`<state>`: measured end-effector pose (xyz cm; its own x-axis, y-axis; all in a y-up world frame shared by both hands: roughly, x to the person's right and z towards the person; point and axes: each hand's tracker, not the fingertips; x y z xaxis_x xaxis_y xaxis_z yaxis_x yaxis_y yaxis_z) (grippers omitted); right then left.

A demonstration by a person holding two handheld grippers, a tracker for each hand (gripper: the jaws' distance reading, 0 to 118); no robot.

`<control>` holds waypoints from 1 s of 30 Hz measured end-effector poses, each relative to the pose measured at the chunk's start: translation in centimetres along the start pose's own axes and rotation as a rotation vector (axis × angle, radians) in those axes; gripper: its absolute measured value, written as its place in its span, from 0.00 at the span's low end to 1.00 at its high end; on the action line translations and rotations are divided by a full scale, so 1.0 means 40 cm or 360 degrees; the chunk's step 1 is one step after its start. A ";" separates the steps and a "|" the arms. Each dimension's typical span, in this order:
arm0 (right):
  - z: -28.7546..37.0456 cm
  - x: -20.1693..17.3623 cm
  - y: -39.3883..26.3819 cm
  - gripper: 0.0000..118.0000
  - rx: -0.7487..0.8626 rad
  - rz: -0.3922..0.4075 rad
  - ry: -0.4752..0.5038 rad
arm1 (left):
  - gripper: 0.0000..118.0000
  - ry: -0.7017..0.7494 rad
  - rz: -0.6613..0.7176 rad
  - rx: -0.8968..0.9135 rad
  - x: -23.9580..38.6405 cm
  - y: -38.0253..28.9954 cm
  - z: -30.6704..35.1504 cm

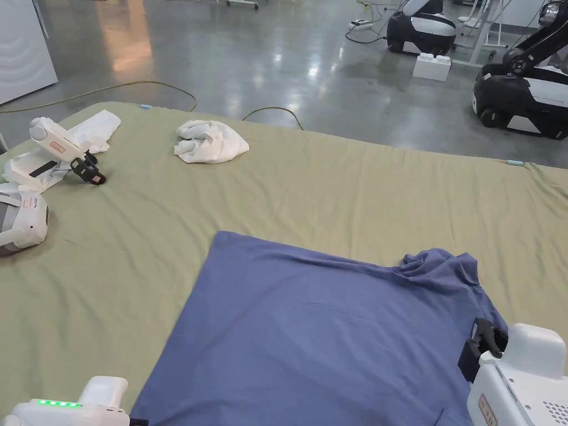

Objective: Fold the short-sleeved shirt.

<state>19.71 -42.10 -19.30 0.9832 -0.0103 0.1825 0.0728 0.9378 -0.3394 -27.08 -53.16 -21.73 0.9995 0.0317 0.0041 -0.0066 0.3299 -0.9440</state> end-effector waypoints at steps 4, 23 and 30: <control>0.006 0.021 -0.015 0.00 -0.0030 -0.0017 -0.0019 | 0.19 0.0018 -0.0082 0.0051 0.016 -0.002 -0.006; 0.106 0.301 -0.142 0.59 -0.0812 0.0063 -0.0141 | 0.06 -0.0132 -0.0036 0.0175 0.046 0.011 0.117; 0.072 0.331 -0.314 0.46 -0.1186 -0.0007 -0.0097 | 0.06 -0.0130 -0.0018 0.0153 0.059 0.006 0.122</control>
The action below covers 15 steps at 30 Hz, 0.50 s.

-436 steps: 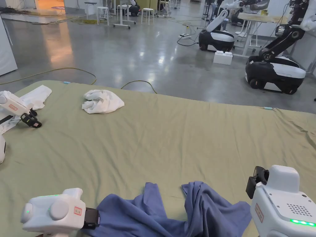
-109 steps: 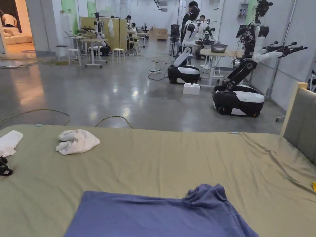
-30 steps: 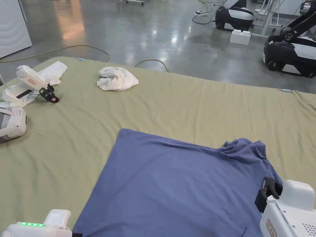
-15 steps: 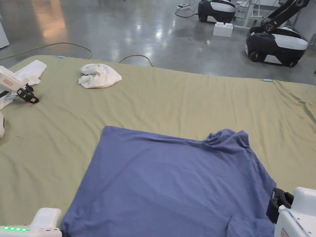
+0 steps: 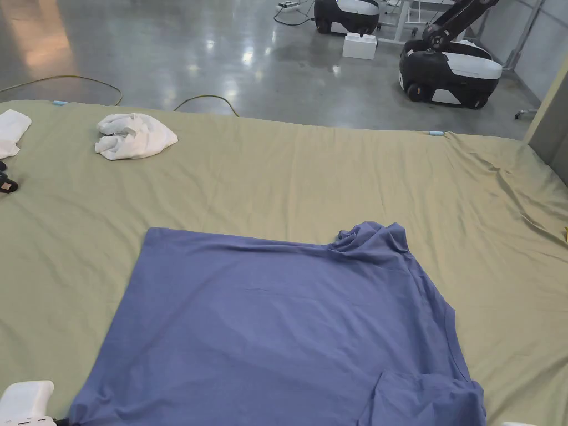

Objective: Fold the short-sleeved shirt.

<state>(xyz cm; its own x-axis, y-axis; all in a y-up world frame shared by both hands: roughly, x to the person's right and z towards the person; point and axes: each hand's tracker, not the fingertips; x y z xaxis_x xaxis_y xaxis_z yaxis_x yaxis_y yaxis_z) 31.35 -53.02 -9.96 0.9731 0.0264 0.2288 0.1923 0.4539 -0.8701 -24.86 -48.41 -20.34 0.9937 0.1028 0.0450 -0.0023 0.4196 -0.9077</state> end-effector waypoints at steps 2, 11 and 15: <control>-0.018 -0.003 -0.010 0.15 -0.0015 -0.0027 0.0033 | 0.06 -0.0008 0.0011 -0.0017 -0.007 0.000 -0.003; 0.068 -0.026 0.026 0.06 0.0203 0.0128 -0.0039 | 0.06 -0.0122 0.0133 0.0022 -0.041 0.020 0.025; 0.138 -0.056 0.107 0.06 0.0278 0.0122 -0.0022 | 0.06 -0.0188 0.0170 0.0095 -0.049 0.083 0.039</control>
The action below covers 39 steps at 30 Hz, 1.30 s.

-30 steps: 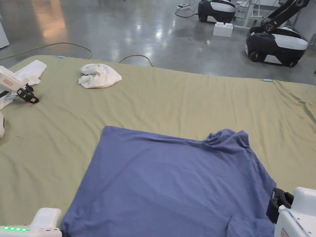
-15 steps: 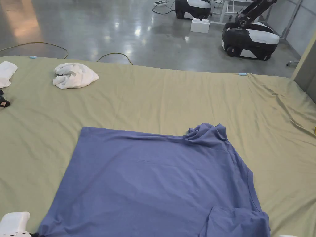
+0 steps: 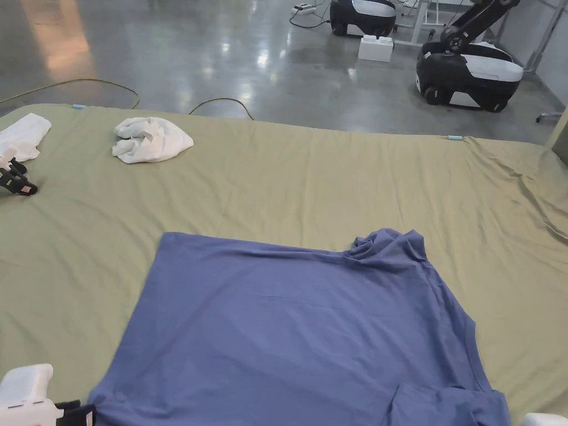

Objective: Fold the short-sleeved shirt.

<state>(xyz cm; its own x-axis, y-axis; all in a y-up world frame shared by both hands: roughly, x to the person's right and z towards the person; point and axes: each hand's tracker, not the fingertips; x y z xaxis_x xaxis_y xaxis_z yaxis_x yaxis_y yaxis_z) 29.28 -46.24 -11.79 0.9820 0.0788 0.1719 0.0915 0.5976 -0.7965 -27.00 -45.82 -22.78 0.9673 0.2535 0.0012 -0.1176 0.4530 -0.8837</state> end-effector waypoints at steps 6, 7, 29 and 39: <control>-0.028 0.012 0.142 0.06 0.0129 -0.0047 -0.0002 | 0.06 -0.0038 0.0005 0.0086 0.008 0.156 -0.031; -0.042 0.015 0.165 0.06 0.0140 -0.0053 -0.0005 | 0.06 -0.0039 0.0013 0.0100 0.010 0.179 -0.046; -0.341 0.004 0.316 0.40 -0.0029 -0.0108 -0.0086 | 0.23 0.0034 0.0064 0.0038 0.071 0.370 -0.286; -0.141 -0.080 0.319 0.61 0.0637 -0.0190 0.0008 | 0.56 -0.0040 -0.0191 0.0551 0.141 0.340 -0.114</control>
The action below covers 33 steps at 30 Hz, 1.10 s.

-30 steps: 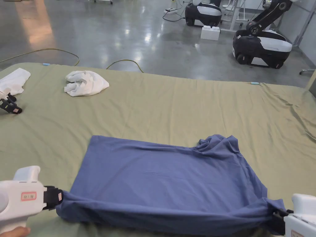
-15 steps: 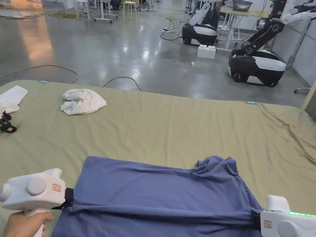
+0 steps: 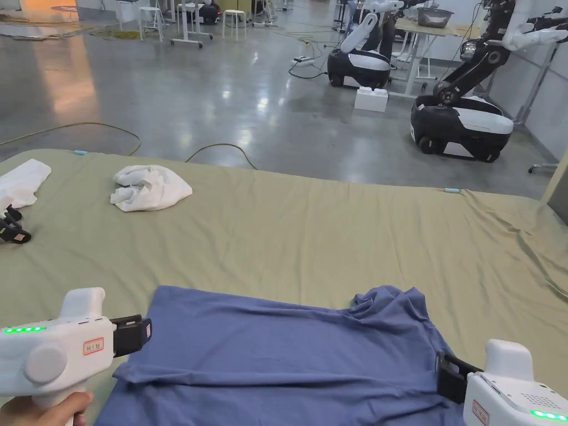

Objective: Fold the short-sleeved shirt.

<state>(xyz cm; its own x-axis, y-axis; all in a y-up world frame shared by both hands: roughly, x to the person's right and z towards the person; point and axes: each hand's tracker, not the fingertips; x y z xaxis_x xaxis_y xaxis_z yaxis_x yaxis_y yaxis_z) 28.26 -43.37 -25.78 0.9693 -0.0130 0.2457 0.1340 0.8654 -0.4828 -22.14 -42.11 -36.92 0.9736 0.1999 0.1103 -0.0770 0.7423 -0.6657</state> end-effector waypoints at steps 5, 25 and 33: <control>0.097 -0.075 0.022 0.60 0.0378 -0.0011 -0.0015 | 0.54 0.0103 -0.0193 0.0355 0.066 -0.026 0.094; 0.241 -0.138 0.033 0.00 0.0712 0.0026 0.0039 | 0.02 0.0161 -0.0128 0.0186 0.014 -0.128 0.142; 0.221 -0.113 0.002 0.00 0.0601 0.0008 0.0028 | 0.14 0.0128 0.0073 -0.0435 -0.079 -0.143 0.004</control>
<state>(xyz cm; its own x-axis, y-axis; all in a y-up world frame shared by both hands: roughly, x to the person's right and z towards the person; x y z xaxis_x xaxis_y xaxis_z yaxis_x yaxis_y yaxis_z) 22.08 -38.83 -19.49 0.9735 -0.0139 0.2281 0.0467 0.9892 -0.1391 -24.82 -46.89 -33.34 0.9852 0.1698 0.0239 -0.0711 0.5316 -0.8440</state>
